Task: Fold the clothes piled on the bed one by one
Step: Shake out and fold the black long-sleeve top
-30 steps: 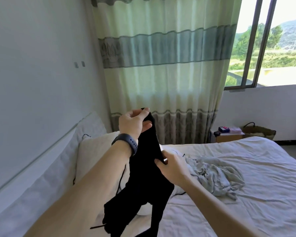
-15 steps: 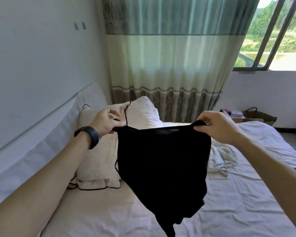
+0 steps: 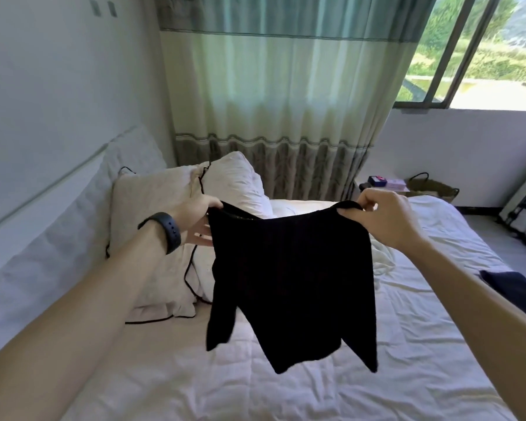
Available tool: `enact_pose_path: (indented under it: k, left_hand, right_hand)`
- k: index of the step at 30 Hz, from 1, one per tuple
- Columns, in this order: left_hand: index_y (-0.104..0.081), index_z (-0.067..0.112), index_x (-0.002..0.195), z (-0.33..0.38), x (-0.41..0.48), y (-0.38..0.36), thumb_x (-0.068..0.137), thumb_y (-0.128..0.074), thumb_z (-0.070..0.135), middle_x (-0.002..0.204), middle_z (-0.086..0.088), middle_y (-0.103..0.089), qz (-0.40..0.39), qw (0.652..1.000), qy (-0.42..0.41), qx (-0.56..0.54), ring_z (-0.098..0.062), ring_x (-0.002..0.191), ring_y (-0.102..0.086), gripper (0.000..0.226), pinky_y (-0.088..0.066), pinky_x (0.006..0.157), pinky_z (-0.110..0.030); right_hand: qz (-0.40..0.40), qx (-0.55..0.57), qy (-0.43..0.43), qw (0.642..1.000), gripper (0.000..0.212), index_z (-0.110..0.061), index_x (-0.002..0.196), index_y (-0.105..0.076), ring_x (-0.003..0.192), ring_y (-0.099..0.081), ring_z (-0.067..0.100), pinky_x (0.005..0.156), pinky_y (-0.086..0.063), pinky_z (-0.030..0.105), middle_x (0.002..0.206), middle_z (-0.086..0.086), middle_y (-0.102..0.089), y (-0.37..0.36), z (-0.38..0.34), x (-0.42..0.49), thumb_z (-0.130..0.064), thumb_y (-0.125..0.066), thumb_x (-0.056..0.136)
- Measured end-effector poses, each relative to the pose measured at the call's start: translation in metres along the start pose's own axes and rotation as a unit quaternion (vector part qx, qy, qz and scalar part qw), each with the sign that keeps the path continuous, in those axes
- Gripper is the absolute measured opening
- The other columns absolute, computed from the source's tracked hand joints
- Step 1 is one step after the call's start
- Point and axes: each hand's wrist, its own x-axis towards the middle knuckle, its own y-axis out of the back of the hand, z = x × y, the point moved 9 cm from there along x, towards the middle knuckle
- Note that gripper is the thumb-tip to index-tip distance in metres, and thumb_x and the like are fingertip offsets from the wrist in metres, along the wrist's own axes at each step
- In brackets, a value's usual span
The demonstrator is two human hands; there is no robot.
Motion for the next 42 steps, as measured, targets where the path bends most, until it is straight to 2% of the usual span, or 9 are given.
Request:
enact_pose_path:
  k: [3, 9, 14, 19, 23, 27, 34, 39, 42]
  left_hand:
    - [-0.053, 0.022, 0.073, 0.011, 0.002, -0.017, 0.093, -0.055, 0.036, 0.064, 0.004, -0.046, -0.031, 0.999, -0.039, -0.01, -0.01, 0.051, -0.048, 0.024, -0.05, 0.052, -0.024]
    - [-0.057, 0.014, 0.079, 0.027, 0.008, 0.005, 0.09, -0.065, 0.025, 0.071, -0.004, -0.052, 0.075, 0.954, -0.102, 0.273, -0.018, 0.062, -0.051, 0.018, -0.042, 0.057, -0.025]
    - [-0.063, 0.027, 0.092, -0.003, -0.004, -0.038, 0.085, -0.073, 0.023, 0.094, 0.002, -0.066, -0.074, 0.883, -0.056, 0.461, -0.013, 0.079, -0.061, 0.013, -0.052, 0.065, -0.026]
    - [-0.059, 0.032, 0.125, 0.068, -0.029, -0.106, 0.08, -0.081, 0.043, 0.101, 0.013, -0.07, -0.003, 0.881, -0.344, 0.326, -0.002, 0.09, -0.068, 0.051, -0.05, 0.081, -0.016]
    - [-0.075, 0.024, 0.107, 0.099, -0.036, -0.132, 0.085, -0.079, 0.035, 0.083, 0.01, -0.075, 0.022, 0.848, -0.414, 0.33, -0.011, 0.083, -0.071, 0.025, -0.055, 0.085, -0.034]
    - [-0.073, 0.024, 0.085, 0.117, -0.035, -0.14, 0.086, -0.076, 0.035, 0.059, 0.019, -0.065, 0.058, 0.826, -0.452, 0.333, -0.009, 0.068, -0.07, 0.012, -0.055, 0.072, -0.031]
    - [-0.062, 0.024, 0.074, 0.133, -0.024, -0.122, 0.083, -0.078, 0.044, 0.066, 0.021, -0.068, 0.137, 0.865, -0.416, 0.246, -0.004, 0.048, -0.066, 0.027, -0.049, 0.057, -0.016]
    - [-0.057, 0.022, 0.071, 0.116, -0.016, -0.061, 0.082, -0.08, 0.041, 0.064, 0.011, -0.068, 0.165, 0.887, -0.359, 0.24, -0.004, 0.047, -0.064, 0.033, -0.043, 0.048, -0.013]
    - [-0.059, 0.015, 0.072, 0.098, -0.012, -0.048, 0.076, -0.085, 0.041, 0.063, 0.012, -0.069, 0.111, 0.895, -0.311, 0.3, -0.007, 0.051, -0.067, 0.037, -0.044, 0.054, -0.018]
  right_hand:
    - [-0.042, 0.083, -0.055, 0.994, 0.025, -0.011, 0.086, -0.068, 0.053, -0.066, 0.013, 0.055, -0.047, 0.03, 0.084, 0.01, -0.069, -0.007, 0.01, -0.005, -0.034, -0.077, 0.09]
    - [-0.032, 0.2, -0.155, 0.967, 0.012, -0.013, 0.105, -0.072, 0.051, -0.068, 0.015, 0.044, -0.05, 0.022, 0.085, 0.017, -0.068, -0.011, 0.048, -0.019, -0.022, -0.068, 0.098]
    - [-0.071, 0.276, -0.12, 0.951, 0.014, -0.019, 0.093, -0.071, 0.067, -0.076, 0.024, 0.059, -0.061, 0.03, 0.089, 0.015, -0.073, -0.039, 0.016, -0.019, -0.013, -0.062, 0.101]
    - [-0.138, 0.282, -0.01, 0.949, 0.019, -0.023, 0.086, -0.073, 0.076, -0.076, 0.014, 0.064, -0.056, 0.018, 0.081, 0.002, -0.077, -0.066, -0.046, -0.015, -0.01, -0.066, 0.098]
    - [-0.113, 0.292, -0.006, 0.95, 0.013, -0.019, 0.089, -0.072, 0.075, -0.075, 0.013, 0.063, -0.053, 0.018, 0.079, -0.002, -0.076, -0.058, -0.053, -0.011, -0.01, -0.068, 0.097]
    - [-0.056, 0.364, -0.034, 0.929, 0.017, -0.021, 0.106, -0.065, 0.077, -0.075, 0.013, 0.063, -0.056, 0.022, 0.09, -0.002, -0.078, -0.048, -0.033, -0.024, -0.019, -0.076, 0.093]
    - [-0.042, 0.141, -0.052, 0.988, 0.006, -0.031, 0.093, -0.069, 0.063, -0.062, -0.003, 0.059, -0.04, 0.02, 0.069, -0.025, -0.066, -0.071, 0.027, -0.066, -0.029, -0.066, 0.098]
    - [-0.072, -0.066, -0.09, 0.991, 0.017, -0.021, 0.108, -0.073, 0.09, -0.065, 0.024, 0.073, -0.048, 0.034, 0.101, 0.002, -0.074, -0.039, 0.078, -0.068, -0.019, -0.063, 0.094]
    - [-0.043, -0.119, -0.144, 0.981, 0.017, -0.022, 0.098, -0.073, 0.093, -0.063, 0.031, 0.073, -0.049, 0.036, 0.098, 0.006, -0.071, 0.003, 0.086, -0.05, -0.02, -0.06, 0.089]
